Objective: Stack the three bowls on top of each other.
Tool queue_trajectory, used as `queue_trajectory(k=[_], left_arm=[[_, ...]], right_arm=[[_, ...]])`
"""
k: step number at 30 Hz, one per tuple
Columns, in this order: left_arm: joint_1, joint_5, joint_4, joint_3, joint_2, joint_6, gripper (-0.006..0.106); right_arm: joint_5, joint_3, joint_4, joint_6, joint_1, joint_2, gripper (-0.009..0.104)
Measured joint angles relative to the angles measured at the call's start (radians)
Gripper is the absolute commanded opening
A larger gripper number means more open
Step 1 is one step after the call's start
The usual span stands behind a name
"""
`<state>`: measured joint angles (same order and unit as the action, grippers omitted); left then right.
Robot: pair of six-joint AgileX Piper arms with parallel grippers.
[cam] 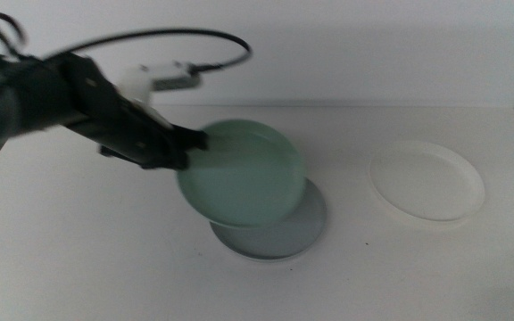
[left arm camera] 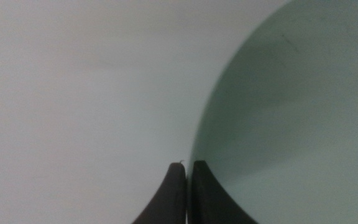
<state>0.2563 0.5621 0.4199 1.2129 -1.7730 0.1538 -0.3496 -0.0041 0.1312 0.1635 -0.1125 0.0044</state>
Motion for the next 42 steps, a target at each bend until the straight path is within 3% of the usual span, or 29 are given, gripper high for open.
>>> queue_trajectory(k=[9, 14, 18, 23, 35, 42], left_arm=[[0.072, -0.028, 0.037, -0.001, -0.097, -0.041, -0.002], [0.072, -0.026, 0.065, -0.001, -0.123, -0.035, 0.008], [0.072, -0.024, 0.086, -0.002, -0.127, -0.003, 0.034], [0.062, 0.077, 0.080, 0.024, -0.071, 0.046, 0.094], [0.034, 0.308, 0.135, -0.051, 0.622, 0.279, 0.094], [0.034, 0.374, 0.129, -0.058, 0.760, 0.272, 0.094]], right_arm=[[0.000, 0.000, 0.000, 0.000, 0.000, 0.000, 0.079], [0.000, 0.000, 0.000, 0.000, 0.000, 0.000, 0.079], [0.000, 0.000, 0.000, 0.000, 0.000, 0.000, 0.079], [0.000, 0.000, 0.000, 0.000, 0.000, 0.000, 0.079], [0.000, 0.000, 0.000, 0.000, 0.000, 0.000, 0.079], [0.000, 0.000, 0.000, 0.000, 0.000, 0.000, 0.079]])
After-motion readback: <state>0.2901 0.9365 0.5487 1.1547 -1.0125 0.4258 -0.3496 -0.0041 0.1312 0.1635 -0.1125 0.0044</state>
